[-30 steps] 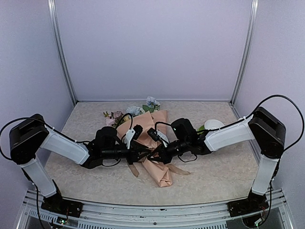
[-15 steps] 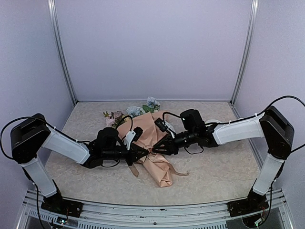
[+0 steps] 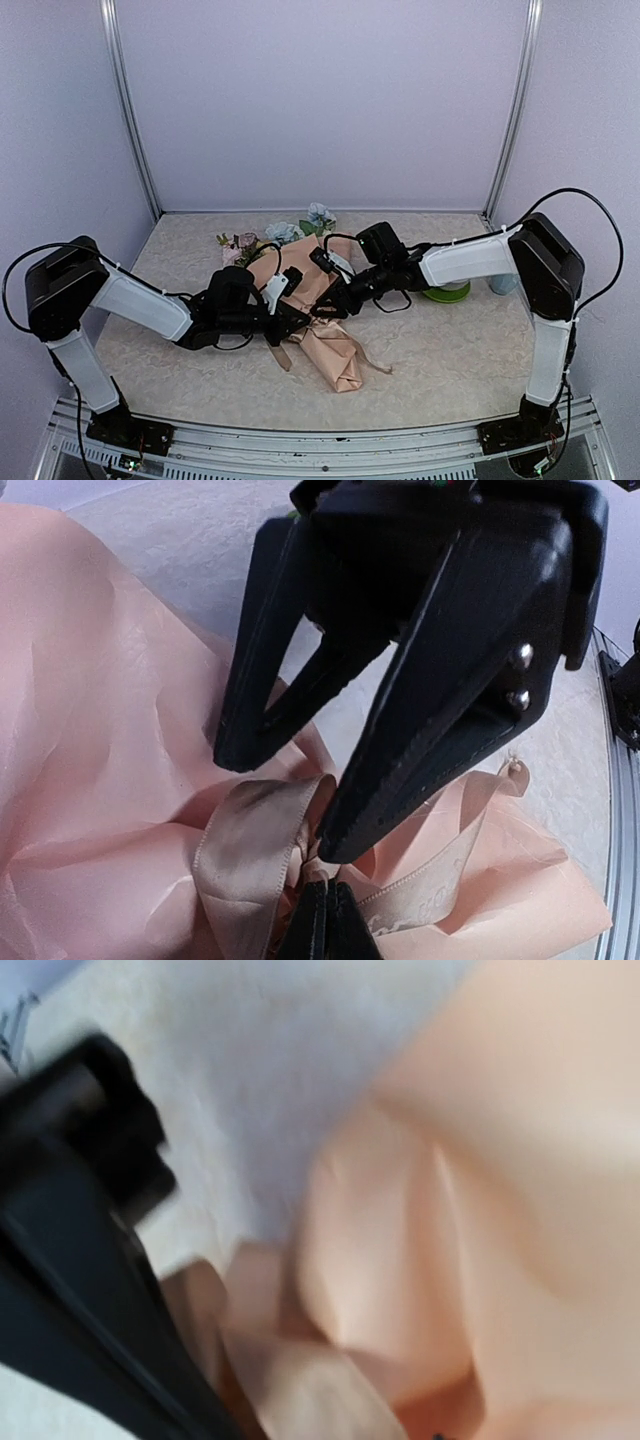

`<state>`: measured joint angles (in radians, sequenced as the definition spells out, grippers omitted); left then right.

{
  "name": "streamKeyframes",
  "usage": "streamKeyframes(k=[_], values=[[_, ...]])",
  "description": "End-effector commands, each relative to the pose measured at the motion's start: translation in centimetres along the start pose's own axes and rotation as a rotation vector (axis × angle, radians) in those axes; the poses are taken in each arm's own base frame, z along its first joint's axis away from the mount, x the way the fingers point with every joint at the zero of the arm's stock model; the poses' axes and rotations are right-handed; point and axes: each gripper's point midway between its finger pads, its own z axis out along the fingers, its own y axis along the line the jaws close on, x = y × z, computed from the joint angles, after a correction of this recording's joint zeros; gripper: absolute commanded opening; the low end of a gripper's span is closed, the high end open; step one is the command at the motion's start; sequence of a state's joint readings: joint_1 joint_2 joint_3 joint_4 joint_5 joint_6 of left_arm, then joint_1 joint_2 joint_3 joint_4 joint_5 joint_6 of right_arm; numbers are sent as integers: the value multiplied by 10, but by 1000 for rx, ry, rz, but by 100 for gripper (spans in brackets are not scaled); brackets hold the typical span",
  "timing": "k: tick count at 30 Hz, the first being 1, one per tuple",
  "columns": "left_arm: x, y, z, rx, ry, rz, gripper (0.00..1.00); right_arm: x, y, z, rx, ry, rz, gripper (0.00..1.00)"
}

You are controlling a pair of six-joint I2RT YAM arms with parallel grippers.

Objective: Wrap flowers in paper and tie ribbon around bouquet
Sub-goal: Cross the half-tied ribbon over the folded bouquet.

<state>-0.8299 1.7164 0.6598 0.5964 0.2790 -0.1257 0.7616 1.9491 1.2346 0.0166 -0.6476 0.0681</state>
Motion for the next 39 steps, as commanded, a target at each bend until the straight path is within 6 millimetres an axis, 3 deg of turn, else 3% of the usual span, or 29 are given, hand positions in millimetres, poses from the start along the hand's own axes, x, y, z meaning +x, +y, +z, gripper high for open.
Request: streamKeyframes(k=[1,4,10,15,21,26,28,31,35,39], values=[[-2,3,5,-20,1,13,5,16,-2,8,-32,58,4,46],[-2,3,6,-21,1,12,5,20,-2,14,-43,73,9,39],[-2,5,7,-34,9,21,5,14,2,11,-56,45,11,9],[-1,6,8,-46,11,25,4,7,15,4,-87,5,5,6],[-5,7,10,-71,2,36,5,8,45,-5,-187,-36,-13,4],[-1,6,12,-78,20,49,7,7,59,-12,-250,-68,-7,10],[0,5,12,-72,21,51,9,8,60,-11,-269,-61,1,17],[0,6,12,-82,24,59,9,8,55,-13,-263,-33,2,27],[4,7,12,-85,34,62,9,-5,43,-36,-258,-40,3,45],[7,8,12,-88,30,58,9,-9,39,-42,-275,3,-8,51]])
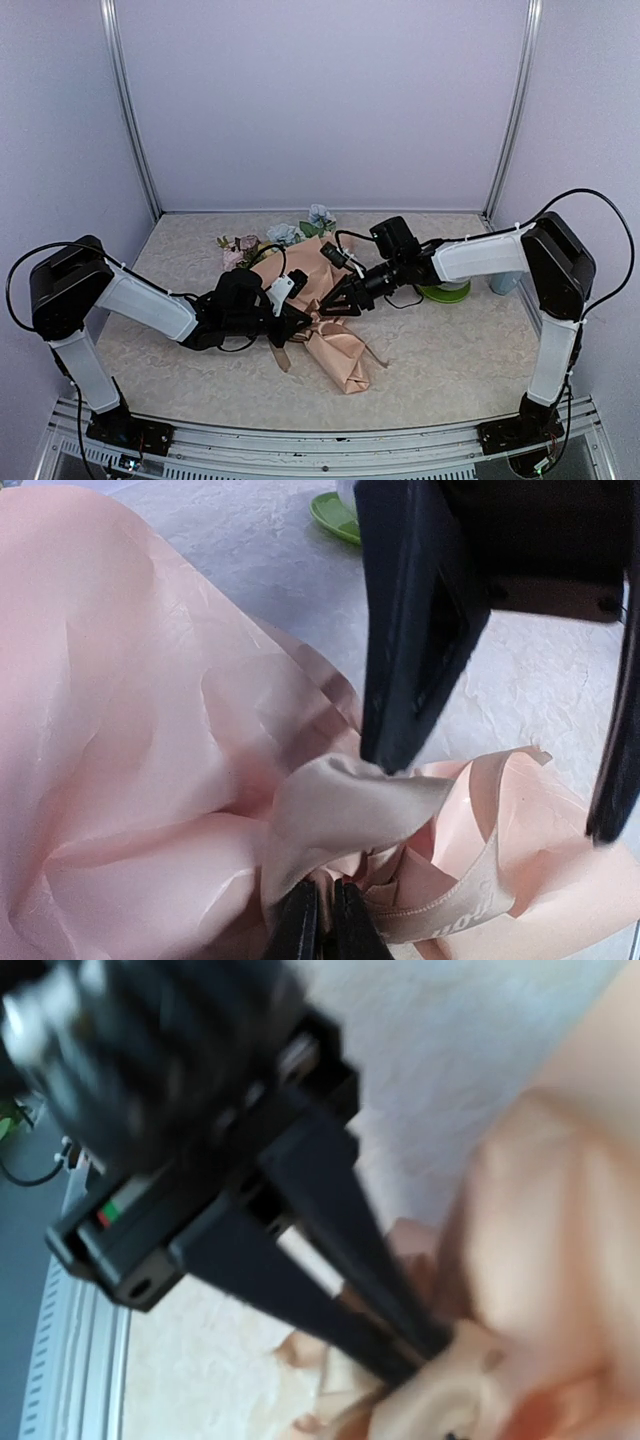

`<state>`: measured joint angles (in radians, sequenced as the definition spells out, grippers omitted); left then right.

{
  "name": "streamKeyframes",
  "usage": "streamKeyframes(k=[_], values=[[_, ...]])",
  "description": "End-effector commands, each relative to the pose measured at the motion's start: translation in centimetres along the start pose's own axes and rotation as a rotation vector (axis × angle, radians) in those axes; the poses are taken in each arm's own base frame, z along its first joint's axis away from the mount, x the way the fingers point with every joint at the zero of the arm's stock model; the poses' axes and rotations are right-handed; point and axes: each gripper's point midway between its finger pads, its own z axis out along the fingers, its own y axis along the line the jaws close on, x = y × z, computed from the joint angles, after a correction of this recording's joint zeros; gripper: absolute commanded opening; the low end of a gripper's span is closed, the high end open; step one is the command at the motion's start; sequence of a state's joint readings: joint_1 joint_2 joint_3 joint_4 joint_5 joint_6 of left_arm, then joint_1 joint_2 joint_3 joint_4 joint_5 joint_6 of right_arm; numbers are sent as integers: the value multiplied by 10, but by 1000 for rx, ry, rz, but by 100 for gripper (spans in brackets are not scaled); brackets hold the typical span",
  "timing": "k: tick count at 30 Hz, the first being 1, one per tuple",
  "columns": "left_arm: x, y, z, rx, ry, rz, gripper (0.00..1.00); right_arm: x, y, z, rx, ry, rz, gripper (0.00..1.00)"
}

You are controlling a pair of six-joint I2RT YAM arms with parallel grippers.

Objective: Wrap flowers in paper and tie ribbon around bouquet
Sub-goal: Cross the half-tied ribbon over the folded bouquet.

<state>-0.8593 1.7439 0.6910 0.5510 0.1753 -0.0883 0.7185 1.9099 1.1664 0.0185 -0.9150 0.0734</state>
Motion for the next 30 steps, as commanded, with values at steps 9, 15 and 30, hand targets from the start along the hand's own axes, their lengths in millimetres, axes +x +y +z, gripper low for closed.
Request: streamKeyframes(k=[9,15,30], values=[[0,-3,2,10,-13,15,9,-35,-37,-17,161,62,-54,41],[1,-3,-1,10,-19,14,9,-35,-65,4,219,117,-93,22],[-2,-5,1,22,-25,22,9,10,-37,31,-25,191,-162,11]])
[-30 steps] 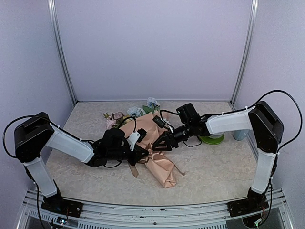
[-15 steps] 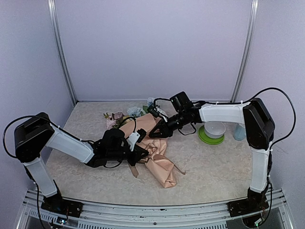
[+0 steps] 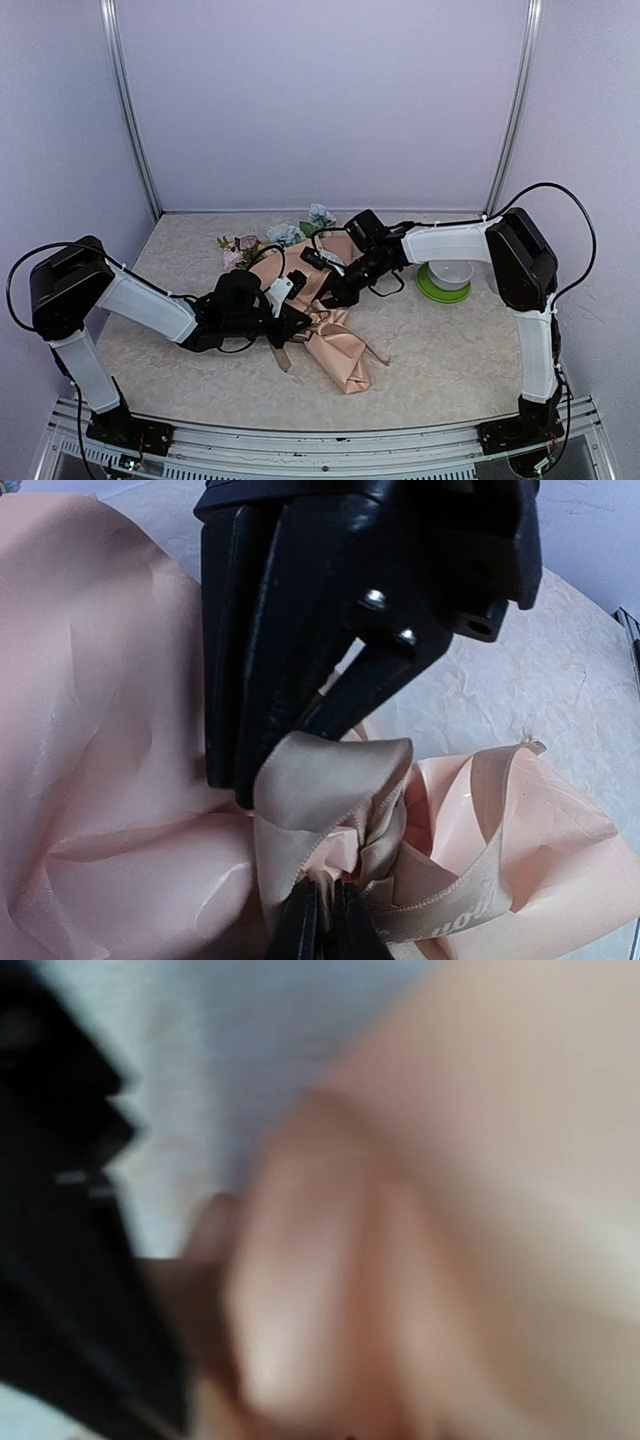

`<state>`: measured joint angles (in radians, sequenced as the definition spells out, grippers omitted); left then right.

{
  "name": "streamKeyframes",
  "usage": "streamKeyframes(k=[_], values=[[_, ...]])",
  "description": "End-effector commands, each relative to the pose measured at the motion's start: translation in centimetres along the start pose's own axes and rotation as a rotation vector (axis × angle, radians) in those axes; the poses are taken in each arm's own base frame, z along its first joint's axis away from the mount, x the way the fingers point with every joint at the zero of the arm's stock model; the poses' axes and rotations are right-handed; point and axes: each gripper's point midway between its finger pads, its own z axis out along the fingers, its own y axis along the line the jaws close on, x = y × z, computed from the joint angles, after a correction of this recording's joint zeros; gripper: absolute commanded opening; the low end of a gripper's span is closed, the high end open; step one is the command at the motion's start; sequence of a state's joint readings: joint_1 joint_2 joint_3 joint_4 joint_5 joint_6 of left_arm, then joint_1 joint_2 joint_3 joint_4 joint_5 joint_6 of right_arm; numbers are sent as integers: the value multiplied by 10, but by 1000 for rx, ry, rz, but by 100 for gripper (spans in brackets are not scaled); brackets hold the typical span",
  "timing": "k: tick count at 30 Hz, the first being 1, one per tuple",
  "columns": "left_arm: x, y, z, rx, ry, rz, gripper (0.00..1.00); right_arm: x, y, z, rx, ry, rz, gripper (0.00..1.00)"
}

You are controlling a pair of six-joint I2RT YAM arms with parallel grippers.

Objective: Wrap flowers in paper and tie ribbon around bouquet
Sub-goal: Cross the half-tied ribbon over the folded bouquet.

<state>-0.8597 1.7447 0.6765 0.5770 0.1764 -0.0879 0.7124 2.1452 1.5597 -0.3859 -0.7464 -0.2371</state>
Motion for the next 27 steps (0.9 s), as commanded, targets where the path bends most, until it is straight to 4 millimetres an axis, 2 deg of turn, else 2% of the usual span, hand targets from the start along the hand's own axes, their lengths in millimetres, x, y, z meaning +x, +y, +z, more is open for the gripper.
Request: streamKeyframes(k=[1,7,12,16,22,27], values=[[-3,-5,3,20,-14,20,9,9,34,8,-190,-20,-57,11],[-4,-6,3,27,-16,22,8,4,45,9,-281,-50,-61,11],[-7,-5,-1,28,-29,19,9,15,40,13,-261,-11,-49,12],[-13,-6,-8,31,-43,31,25,20,28,11,-200,2,-39,11],[-30,-11,-20,43,-39,82,37,13,13,5,-171,-17,-35,11],[-30,-21,-33,96,-4,117,47,16,9,8,-178,12,-44,11]])
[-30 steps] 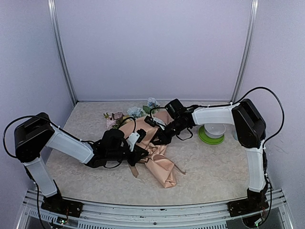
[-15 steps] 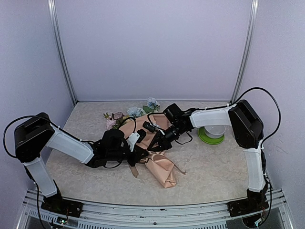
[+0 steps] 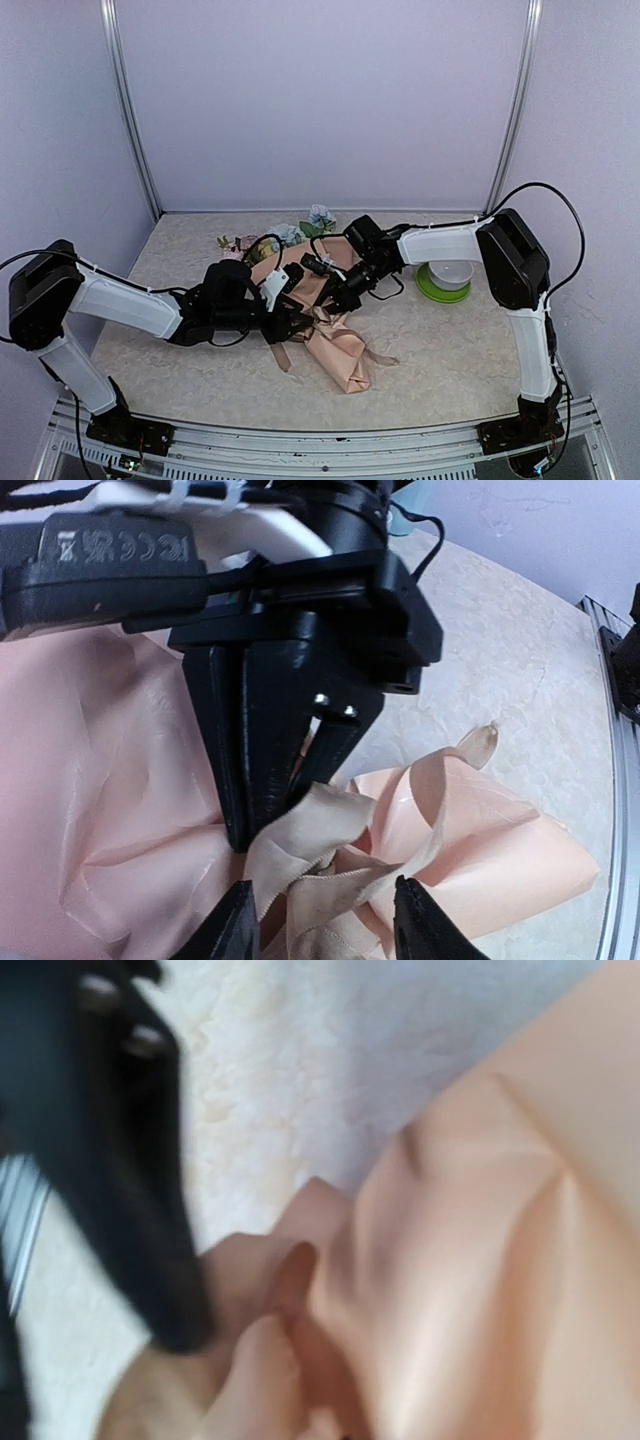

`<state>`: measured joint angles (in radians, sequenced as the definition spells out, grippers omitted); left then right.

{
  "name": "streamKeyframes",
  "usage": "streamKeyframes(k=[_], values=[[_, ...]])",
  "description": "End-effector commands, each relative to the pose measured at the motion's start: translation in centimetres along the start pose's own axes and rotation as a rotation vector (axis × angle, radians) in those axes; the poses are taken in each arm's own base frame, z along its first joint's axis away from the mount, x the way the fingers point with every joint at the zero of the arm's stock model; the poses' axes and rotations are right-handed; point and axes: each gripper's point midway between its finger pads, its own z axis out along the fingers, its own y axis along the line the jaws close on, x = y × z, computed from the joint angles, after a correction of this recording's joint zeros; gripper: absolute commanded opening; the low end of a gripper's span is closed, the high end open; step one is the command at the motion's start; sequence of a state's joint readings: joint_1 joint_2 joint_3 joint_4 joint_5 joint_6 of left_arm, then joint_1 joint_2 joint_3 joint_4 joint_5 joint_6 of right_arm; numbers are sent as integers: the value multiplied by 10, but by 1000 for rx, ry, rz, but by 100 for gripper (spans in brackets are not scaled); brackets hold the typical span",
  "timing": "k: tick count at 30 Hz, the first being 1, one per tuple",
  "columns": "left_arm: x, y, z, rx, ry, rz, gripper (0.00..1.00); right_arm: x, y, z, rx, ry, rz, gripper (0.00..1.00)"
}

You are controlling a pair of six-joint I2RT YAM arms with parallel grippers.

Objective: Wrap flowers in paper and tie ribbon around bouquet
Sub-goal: Cross the half-tied ribbon over the folded bouquet.

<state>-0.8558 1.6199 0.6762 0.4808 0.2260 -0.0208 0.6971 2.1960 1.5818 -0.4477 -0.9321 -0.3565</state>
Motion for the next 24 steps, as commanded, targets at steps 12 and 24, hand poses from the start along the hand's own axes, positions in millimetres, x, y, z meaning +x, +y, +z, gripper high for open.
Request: streamKeyframes(k=[12,24], values=[[-1,1,-47,-18,64,83,37,5,-3,4,-104,35,-39,11],[3,-16,-12,1,7,192,25,8,5,1,-163,54,-91,14]])
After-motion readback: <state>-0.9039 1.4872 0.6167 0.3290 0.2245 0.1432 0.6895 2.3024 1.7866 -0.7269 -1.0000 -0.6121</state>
